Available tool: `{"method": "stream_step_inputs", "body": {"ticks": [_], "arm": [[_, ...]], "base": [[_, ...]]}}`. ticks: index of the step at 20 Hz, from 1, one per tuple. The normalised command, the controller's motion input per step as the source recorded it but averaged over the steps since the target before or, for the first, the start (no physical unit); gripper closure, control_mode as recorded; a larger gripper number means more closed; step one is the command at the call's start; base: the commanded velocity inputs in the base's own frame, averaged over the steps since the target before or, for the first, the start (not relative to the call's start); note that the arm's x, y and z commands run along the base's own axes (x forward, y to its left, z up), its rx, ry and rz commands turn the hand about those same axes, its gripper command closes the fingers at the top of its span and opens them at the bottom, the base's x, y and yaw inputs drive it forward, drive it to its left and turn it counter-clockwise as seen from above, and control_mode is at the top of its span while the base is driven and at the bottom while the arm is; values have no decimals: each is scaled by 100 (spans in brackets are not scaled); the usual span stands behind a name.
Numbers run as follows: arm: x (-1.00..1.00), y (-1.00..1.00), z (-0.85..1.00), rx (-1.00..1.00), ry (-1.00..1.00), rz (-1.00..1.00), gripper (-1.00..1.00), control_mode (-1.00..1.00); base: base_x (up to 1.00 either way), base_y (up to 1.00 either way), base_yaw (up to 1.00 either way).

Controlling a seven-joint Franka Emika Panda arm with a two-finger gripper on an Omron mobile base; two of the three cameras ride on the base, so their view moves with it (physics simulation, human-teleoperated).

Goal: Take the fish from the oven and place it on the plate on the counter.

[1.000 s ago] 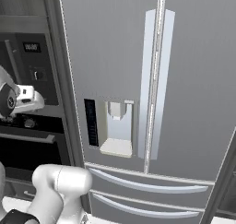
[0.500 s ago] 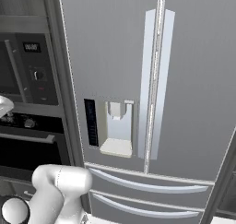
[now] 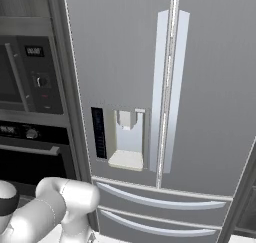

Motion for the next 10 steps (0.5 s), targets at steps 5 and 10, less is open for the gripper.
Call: {"method": "stream_step_inputs", "body": {"ticks": [5, 10], "arm": [[1, 10, -43, -6, -11, 29, -100, -100], [12, 4, -52, -6, -14, 25, -100, -100]], "base": [[0, 0, 0], [0, 0, 0]]}}
